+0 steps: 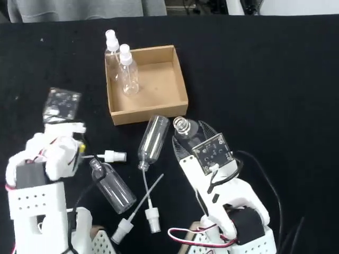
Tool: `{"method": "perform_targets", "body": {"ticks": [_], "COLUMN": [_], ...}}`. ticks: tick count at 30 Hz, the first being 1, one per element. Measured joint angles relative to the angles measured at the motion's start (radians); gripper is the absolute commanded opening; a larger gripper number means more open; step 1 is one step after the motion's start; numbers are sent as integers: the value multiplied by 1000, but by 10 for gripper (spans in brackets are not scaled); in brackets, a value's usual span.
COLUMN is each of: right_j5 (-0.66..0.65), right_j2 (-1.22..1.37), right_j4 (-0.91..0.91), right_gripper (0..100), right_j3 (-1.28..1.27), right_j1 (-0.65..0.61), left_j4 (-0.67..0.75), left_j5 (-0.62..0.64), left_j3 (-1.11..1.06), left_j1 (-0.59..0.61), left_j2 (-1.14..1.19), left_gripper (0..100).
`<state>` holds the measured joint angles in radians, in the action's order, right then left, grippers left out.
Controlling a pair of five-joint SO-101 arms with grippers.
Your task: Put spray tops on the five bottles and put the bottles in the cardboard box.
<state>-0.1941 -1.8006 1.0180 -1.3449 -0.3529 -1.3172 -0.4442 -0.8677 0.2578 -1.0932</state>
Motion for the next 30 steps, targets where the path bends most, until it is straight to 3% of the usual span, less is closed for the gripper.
{"method": "perform_targets", "body": {"ticks": [6,14,30], "right_j5": [0,0,46], "right_j2": [0,0,0], "right_j4": [0,0,-100], "right_gripper": [74,74,74], "right_j3": [0,0,-54], "right_j1": [0,2,140], "left_j4": [-52,-60,-60], "left_j5": [-97,-124,-233], "left_j3": [49,114,242], "left_j1": [-78,-164,-350], "left_j2": [124,290,621], "left_gripper": [180,180,180]}}
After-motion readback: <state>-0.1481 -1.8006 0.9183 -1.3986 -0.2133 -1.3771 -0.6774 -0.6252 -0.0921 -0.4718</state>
